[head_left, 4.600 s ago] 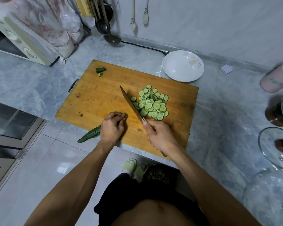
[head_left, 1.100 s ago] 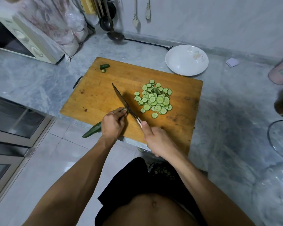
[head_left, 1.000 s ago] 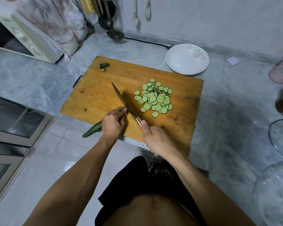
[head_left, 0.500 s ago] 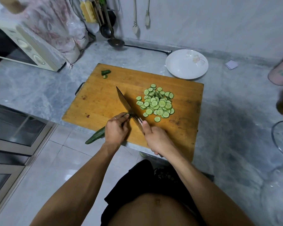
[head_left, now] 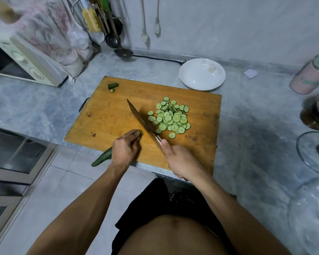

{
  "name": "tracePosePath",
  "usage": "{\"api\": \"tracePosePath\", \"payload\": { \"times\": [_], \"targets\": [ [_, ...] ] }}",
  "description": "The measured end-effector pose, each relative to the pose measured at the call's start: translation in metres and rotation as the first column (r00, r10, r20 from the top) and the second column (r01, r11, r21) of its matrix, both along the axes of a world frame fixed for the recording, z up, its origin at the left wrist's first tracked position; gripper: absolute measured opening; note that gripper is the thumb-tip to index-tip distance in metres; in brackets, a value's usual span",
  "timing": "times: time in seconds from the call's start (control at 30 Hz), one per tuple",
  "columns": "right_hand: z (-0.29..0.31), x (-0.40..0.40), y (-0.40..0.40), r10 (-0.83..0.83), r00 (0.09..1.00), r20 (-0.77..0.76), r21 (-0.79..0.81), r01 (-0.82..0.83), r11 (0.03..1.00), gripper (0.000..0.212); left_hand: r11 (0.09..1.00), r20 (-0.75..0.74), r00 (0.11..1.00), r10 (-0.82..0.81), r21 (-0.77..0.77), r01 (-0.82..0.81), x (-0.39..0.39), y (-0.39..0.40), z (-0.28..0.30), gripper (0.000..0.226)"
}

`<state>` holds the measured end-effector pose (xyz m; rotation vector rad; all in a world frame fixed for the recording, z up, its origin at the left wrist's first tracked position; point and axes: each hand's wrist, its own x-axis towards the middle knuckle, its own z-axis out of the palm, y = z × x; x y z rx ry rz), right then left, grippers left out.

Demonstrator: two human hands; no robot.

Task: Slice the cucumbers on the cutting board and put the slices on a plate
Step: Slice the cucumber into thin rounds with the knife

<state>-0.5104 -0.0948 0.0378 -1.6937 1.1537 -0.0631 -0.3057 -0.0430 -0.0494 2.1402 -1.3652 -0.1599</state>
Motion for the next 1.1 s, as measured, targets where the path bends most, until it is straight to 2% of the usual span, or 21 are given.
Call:
{"api": "tracePosePath", "payload": {
  "times": [0.23, 0.4, 0.57, 0.97, 1.1],
  "targets": [
    [0.011, 0.004, 0.009, 0.081, 0.996, -0.031, -0.027, -0.082, 0.996, 0.075, 1.000, 0.007, 1.000, -0.021, 0.019, 0.021, 0.002, 0.001, -0.002, 0.025],
    [0.009, 0.006, 0.012, 0.101, 0.994, -0.044, -0.026, -0.102, 0.994, 0.073, 1.000, -0.007, 1.000, -0.007, 0.030, 0.007, 0.003, 0.001, -0.007, 0.025],
    [0.004, 0.017, 0.014, 0.086, 0.996, -0.019, -0.033, -0.087, 0.996, 0.066, 0.999, -0.020, 1.000, -0.015, 0.030, 0.015, 0.004, 0.001, -0.009, 0.026],
    [-0.009, 0.023, -0.007, 0.000, 0.998, -0.062, -0.032, -0.002, 0.999, 0.068, 1.000, -0.024, 1.000, -0.003, 0.012, 0.003, 0.001, 0.002, 0.000, 0.027],
    [-0.007, 0.010, -0.017, -0.040, 0.999, -0.004, -0.024, 0.040, 0.999, 0.071, 1.000, -0.025, 1.000, -0.007, 0.009, 0.007, 0.002, 0.001, 0.001, 0.026]
  ]
}}
